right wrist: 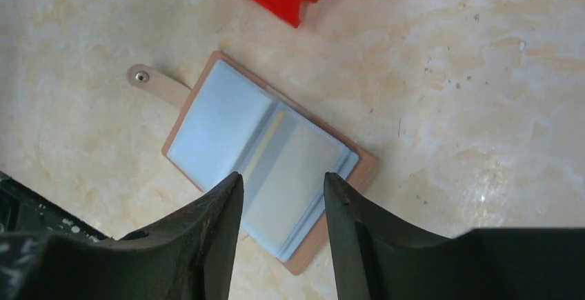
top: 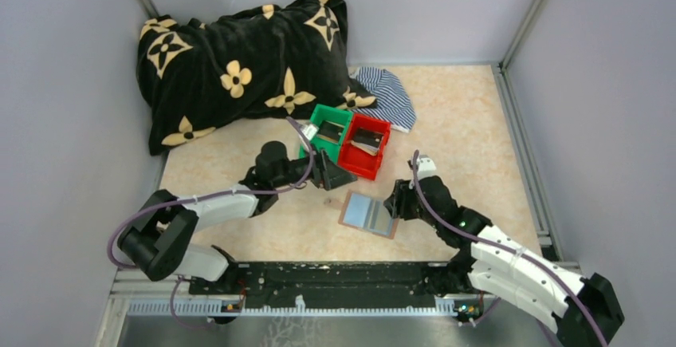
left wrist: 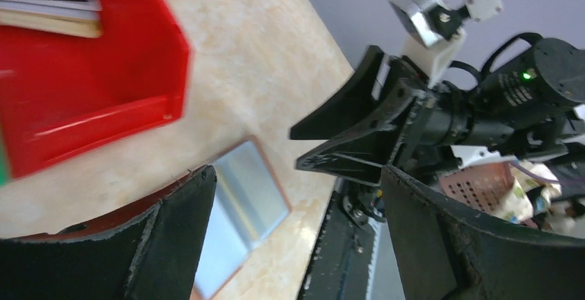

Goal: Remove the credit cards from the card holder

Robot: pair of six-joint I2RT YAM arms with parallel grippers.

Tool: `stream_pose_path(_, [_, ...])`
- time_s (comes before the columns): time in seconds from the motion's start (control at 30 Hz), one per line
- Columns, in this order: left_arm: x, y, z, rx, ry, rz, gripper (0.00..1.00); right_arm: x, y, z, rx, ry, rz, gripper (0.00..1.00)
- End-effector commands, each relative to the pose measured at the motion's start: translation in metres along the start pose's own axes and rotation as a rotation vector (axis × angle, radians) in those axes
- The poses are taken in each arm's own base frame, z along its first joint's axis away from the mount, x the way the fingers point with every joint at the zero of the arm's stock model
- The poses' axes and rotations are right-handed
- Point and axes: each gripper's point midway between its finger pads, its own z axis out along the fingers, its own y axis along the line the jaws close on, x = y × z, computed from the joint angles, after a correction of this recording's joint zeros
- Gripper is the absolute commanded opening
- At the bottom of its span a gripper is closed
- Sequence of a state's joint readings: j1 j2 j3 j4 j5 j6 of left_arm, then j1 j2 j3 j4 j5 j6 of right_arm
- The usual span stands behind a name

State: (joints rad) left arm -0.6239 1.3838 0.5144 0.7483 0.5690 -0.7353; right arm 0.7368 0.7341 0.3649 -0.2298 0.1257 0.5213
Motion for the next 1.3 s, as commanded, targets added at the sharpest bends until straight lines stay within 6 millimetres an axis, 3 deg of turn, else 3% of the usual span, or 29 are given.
stream_pose_path(0.0, [0.023,-0.033,0.032,0.055,0.083,0.084,0.94,0.012,0.001,-0.010,-0.006,0.037,0.105,0.50])
stream_pose_path(0.1, [0.056,-0.034,0.042,0.069,0.175,0.067,0.94,0.023,0.006,-0.012,-0.035,0.088,0.112,0.55])
stream_pose_path(0.17, [0.076,-0.025,0.047,0.058,0.232,0.040,0.94,0.027,0.015,-0.015,-0.081,0.103,0.135,0.55])
stream_pose_path(0.43, [0.123,0.029,0.038,-0.125,0.378,0.005,0.93,0.042,0.022,-0.019,-0.135,0.142,0.156,0.49])
stream_pose_path(0.87, [0.145,0.047,0.025,-0.176,0.419,-0.034,0.92,0.067,0.015,-0.003,-0.131,0.185,0.174,0.46])
stream_pose_path(1.27, [0.151,0.050,0.023,-0.177,0.429,-0.043,0.92,0.038,0.033,-0.011,-0.173,0.148,0.156,0.46])
